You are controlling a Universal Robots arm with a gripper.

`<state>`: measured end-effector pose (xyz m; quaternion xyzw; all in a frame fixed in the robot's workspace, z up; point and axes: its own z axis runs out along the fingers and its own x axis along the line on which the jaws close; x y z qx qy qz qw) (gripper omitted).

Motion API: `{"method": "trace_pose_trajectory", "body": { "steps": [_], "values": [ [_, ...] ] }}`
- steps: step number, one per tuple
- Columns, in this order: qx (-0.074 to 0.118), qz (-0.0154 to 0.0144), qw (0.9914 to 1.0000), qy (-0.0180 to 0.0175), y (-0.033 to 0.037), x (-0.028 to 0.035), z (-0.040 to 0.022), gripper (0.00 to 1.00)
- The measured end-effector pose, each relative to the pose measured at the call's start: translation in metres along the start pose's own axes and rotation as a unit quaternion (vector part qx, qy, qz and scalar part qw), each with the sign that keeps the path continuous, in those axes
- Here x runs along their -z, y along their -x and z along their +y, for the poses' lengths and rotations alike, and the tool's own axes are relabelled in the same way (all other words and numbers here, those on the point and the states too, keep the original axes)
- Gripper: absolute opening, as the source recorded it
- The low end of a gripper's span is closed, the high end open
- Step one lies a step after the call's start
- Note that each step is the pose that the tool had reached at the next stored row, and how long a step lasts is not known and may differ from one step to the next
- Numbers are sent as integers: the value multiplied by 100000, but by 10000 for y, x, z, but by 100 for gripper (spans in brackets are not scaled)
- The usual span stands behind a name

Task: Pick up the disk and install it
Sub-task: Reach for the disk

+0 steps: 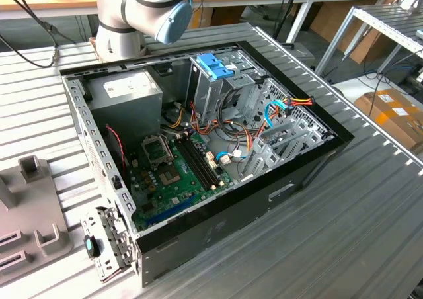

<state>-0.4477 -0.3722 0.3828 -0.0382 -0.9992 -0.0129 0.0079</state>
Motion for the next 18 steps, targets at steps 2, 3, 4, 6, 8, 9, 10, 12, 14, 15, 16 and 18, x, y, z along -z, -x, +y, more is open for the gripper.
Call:
{"method": "trace_pose_trajectory", "body": {
  "steps": [2, 3, 4, 6, 8, 9, 10, 12, 14, 15, 16, 18],
  "values": [
    [-3, -32, 100000, -260, -1, -22, 16, 11],
    [-9, -50, 99999, -478, -2, -34, 25, 11],
    [-14, -59, 99997, -709, -3, -47, 35, 11],
    [-16, -94, 99994, -1123, -3, -91, 41, 11],
    [-19, -90, 99993, -1139, -5, -103, 42, 11],
    [-21, -85, 99993, -1141, -5, -103, 42, 11],
    [-21, -89, 99993, -1137, -5, -104, 42, 11],
    [-21, -95, 99994, -1128, -5, -104, 42, 11],
    [-29, -113, 99994, -1110, -5, -106, 48, 11],
    [-23, -98, 99994, -1121, -14, -112, 63, 11],
    [-23, -99, 99994, -1120, -22, -125, 64, 11],
    [-17, -100, 99994, -1119, -31, -152, 65, 11]
  ]
}}
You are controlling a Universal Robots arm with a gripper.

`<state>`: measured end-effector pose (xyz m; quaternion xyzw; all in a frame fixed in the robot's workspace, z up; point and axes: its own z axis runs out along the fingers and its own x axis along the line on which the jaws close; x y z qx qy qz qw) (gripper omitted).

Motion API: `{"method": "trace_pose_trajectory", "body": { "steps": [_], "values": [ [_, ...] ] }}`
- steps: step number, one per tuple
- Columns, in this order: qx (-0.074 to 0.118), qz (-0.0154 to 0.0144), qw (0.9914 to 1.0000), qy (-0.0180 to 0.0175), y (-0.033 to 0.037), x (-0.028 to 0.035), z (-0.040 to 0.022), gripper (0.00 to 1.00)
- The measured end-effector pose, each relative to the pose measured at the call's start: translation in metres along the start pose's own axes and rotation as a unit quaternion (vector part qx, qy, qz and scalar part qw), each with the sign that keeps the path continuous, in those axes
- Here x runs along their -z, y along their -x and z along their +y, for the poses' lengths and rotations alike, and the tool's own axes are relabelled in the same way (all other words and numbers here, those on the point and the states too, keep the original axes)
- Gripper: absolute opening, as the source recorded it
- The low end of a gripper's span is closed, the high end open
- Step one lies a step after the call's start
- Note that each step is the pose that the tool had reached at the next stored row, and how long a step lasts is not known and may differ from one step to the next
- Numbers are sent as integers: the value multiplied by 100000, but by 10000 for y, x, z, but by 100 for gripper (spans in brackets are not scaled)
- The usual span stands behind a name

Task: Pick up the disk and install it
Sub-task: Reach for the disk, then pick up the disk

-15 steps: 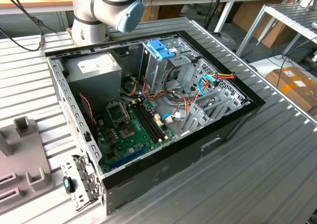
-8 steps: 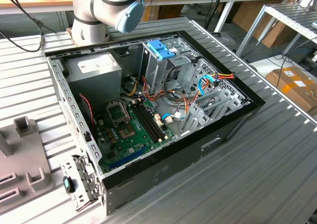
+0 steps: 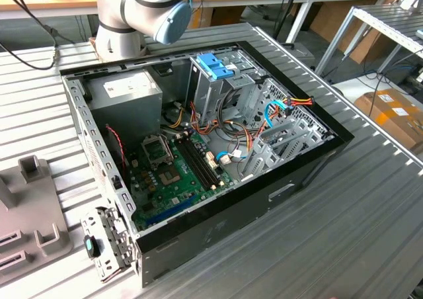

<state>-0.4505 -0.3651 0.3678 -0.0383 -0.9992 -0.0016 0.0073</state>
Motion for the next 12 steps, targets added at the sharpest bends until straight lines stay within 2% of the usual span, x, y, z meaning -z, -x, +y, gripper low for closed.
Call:
{"method": "trace_pose_trajectory", "body": {
  "steps": [4, 12],
  "values": [
    [-3, 9, 100000, -5, -2, -31, 3, 11],
    [-3, 7, 100000, -3, -2, -40, 3, 11]
  ]
}}
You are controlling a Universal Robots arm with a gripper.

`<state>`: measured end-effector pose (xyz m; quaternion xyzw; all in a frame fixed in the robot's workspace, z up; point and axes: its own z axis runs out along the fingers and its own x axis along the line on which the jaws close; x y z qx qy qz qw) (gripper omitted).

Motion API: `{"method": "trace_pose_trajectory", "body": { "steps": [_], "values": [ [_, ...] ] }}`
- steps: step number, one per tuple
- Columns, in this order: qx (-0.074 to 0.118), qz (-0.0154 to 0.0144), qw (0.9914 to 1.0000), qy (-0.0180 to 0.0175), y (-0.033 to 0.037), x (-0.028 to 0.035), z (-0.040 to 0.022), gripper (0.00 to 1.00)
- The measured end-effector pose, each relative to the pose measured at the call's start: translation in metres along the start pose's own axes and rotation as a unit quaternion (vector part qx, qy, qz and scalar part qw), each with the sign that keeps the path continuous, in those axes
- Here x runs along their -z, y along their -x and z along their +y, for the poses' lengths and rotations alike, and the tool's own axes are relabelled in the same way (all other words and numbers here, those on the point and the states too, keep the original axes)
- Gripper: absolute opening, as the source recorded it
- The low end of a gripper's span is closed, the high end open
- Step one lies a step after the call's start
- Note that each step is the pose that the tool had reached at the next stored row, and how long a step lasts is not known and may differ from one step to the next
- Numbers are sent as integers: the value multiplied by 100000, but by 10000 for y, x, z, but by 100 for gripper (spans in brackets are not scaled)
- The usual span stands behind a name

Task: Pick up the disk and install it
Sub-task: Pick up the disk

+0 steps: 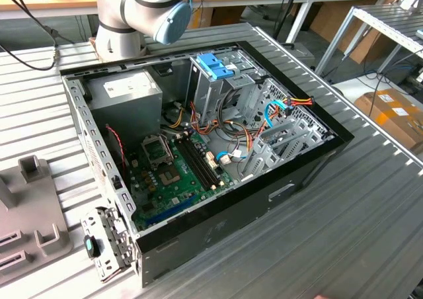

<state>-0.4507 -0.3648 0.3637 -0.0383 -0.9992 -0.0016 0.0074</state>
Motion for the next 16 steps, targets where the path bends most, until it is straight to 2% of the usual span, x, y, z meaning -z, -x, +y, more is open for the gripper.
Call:
{"method": "trace_pose_trajectory", "body": {
  "steps": [8, 16],
  "values": [
    [179, -3, 100000, -1, 0, -1, 0, 11],
    [2801, 4, 99961, -42, -1, -1, 0, 11]
  ]
}}
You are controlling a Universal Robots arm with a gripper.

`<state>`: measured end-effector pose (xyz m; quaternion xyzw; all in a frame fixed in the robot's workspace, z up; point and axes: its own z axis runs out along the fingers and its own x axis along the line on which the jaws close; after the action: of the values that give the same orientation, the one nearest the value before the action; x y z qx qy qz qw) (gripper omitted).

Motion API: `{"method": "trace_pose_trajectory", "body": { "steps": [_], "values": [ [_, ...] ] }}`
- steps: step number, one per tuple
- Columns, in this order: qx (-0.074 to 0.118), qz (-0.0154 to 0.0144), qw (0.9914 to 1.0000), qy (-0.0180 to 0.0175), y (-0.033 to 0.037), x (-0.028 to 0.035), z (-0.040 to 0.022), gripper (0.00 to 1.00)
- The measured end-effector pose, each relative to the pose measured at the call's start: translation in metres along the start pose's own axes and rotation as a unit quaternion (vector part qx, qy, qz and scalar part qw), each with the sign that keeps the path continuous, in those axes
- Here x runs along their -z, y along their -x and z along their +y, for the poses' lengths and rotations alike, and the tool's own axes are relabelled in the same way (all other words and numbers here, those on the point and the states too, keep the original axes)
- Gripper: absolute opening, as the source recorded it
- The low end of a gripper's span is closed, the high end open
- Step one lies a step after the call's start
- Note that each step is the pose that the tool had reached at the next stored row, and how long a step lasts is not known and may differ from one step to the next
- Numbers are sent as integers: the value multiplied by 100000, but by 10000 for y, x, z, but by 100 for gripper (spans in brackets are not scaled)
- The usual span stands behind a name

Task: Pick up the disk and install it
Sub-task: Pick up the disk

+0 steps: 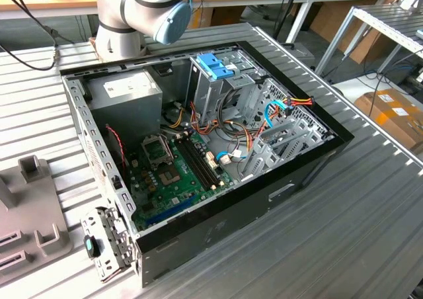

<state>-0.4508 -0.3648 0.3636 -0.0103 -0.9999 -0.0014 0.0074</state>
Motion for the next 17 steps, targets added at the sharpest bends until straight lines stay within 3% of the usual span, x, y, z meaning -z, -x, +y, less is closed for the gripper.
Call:
{"method": "trace_pose_trajectory", "body": {
  "steps": [6, 11, 17],
  "values": [
    [2042, 9, 99979, -31, -1, 0, 0, 11],
    [4258, 15, 99909, -72, -1, 0, 0, 11],
    [4380, 13, 99904, -73, -1, 0, 0, 11]
  ]
}}
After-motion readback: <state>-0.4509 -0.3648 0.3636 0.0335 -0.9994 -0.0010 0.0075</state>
